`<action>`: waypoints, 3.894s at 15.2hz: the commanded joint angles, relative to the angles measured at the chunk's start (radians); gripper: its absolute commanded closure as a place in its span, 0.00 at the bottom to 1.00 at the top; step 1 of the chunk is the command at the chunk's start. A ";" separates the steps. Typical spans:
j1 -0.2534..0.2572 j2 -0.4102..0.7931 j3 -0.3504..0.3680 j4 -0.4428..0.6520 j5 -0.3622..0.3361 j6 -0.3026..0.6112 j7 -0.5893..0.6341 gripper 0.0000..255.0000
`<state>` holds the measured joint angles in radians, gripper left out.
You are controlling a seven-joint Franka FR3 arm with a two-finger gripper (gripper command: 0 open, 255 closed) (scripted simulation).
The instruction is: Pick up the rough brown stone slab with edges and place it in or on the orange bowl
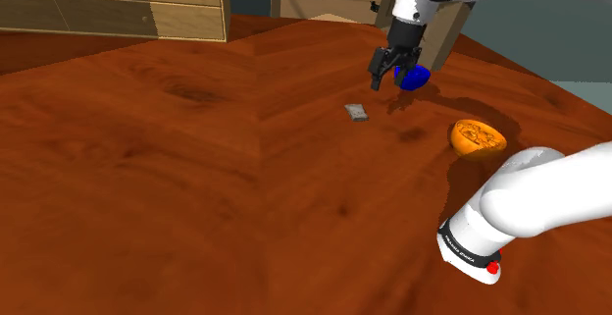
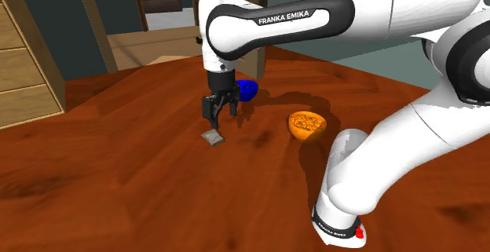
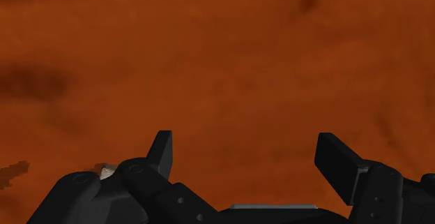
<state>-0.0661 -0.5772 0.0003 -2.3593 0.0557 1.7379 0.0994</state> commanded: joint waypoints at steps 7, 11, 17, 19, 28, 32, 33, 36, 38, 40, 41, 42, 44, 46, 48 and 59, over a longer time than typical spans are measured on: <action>-0.061 0.284 -0.006 0.074 -0.052 0.172 0.099 0.00; -0.088 0.428 -0.017 0.136 -0.079 0.233 0.151 0.00; -0.122 0.641 -0.046 0.257 -0.116 0.295 0.225 0.00; -0.132 0.712 -0.058 0.304 -0.125 0.308 0.247 0.00; -0.172 0.968 -0.107 0.493 -0.143 0.339 0.318 0.00; -0.175 0.989 -0.108 0.466 -0.143 0.387 0.318 0.00; -0.176 0.995 -0.108 0.459 -0.143 0.399 0.318 0.00; -0.177 1.004 -0.109 0.450 -0.143 0.418 0.318 0.00; -0.177 1.004 -0.109 0.450 -0.143 0.418 0.318 0.00; -0.177 1.004 -0.109 0.450 -0.143 0.418 0.318 0.00; -0.177 1.004 -0.109 0.450 -0.143 0.418 0.318 0.00; -0.177 1.004 -0.109 0.450 -0.143 0.418 0.318 0.00; -0.177 1.004 -0.109 0.450 -0.143 0.418 0.318 1.00; -0.177 1.004 -0.109 0.450 -0.143 0.418 0.318 1.00; -0.177 1.004 -0.109 0.450 -0.143 0.418 0.318 1.00; -0.175 0.947 -0.110 0.469 -0.145 0.343 0.313 1.00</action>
<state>-0.2418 0.3802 -0.1099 -1.8921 -0.0889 2.0924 0.4124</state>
